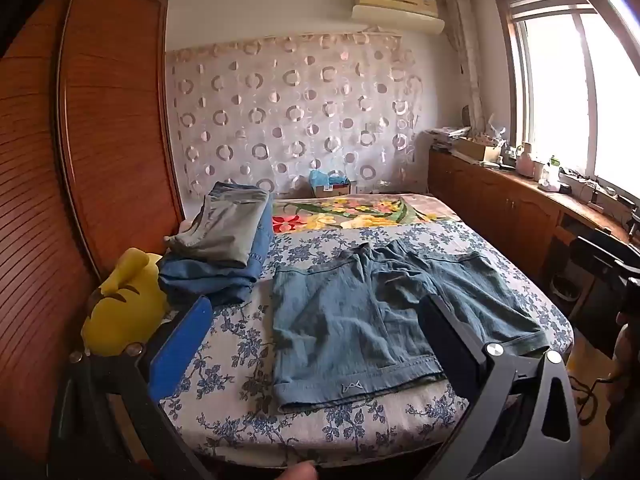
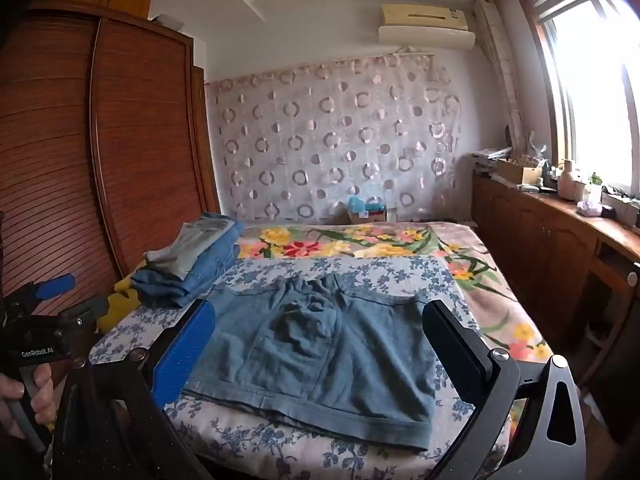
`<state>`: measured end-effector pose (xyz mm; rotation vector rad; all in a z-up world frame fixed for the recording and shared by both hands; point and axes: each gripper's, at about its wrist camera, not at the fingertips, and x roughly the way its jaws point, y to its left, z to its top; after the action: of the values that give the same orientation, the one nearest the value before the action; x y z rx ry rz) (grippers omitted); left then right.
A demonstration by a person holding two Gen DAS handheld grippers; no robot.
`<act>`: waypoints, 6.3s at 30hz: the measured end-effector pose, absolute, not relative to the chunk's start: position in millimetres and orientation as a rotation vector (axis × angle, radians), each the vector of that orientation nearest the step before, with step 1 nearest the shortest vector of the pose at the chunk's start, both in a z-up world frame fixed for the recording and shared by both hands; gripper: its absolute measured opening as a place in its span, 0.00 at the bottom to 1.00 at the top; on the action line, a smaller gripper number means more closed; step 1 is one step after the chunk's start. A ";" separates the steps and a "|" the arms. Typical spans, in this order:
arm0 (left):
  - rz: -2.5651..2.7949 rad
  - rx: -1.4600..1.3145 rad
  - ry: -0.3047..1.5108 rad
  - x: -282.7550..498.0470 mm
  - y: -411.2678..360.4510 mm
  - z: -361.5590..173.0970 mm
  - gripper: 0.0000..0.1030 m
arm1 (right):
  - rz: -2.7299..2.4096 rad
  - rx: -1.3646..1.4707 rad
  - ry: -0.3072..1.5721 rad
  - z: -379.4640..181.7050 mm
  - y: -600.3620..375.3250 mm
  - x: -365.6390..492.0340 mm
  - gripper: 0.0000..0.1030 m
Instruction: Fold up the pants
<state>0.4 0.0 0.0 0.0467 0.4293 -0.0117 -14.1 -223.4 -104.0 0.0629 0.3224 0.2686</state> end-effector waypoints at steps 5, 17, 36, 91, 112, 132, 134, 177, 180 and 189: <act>-0.014 0.040 0.428 0.7 -0.5 0.0 1.00 | 0.271 0.059 0.315 -104.6 -222.3 -15.4 1.00; -0.027 0.032 0.422 0.4 1.2 1.8 1.00 | 0.276 0.049 0.320 -107.3 -217.7 -8.7 1.00; -0.024 0.022 0.417 -6.3 0.5 6.9 1.00 | 0.286 0.052 0.299 -106.8 -215.5 -13.1 1.00; -0.025 0.016 0.412 -7.4 1.2 6.6 1.00 | 0.288 0.053 0.298 -103.3 -218.2 -16.4 1.00; -0.037 0.005 0.528 13.7 -5.1 -29.7 1.00 | 0.261 0.036 0.375 -115.0 -226.0 -7.0 1.00; -0.068 -0.042 0.658 36.6 23.8 -88.2 1.00 | 0.176 0.001 0.539 -129.5 -238.5 -5.0 0.85; -0.065 -0.051 0.674 38.7 27.9 -94.4 1.00 | 0.172 -0.005 0.567 -131.3 -237.6 -7.4 0.82; -0.270 -0.130 0.725 63.7 23.4 -88.6 0.06 | 0.196 0.064 0.638 -121.6 -247.3 1.3 0.73; -0.311 -0.110 0.712 71.7 5.8 -77.8 0.06 | 0.203 0.066 0.630 -120.4 -247.0 1.8 0.73; -0.437 -0.010 0.674 97.9 -67.4 -47.1 0.06 | 0.212 0.081 0.601 -119.3 -254.2 3.3 0.60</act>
<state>97.9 -67.4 -47.1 -0.0105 0.6740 -0.4370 3.3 -254.2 -119.3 0.0805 0.6014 0.2115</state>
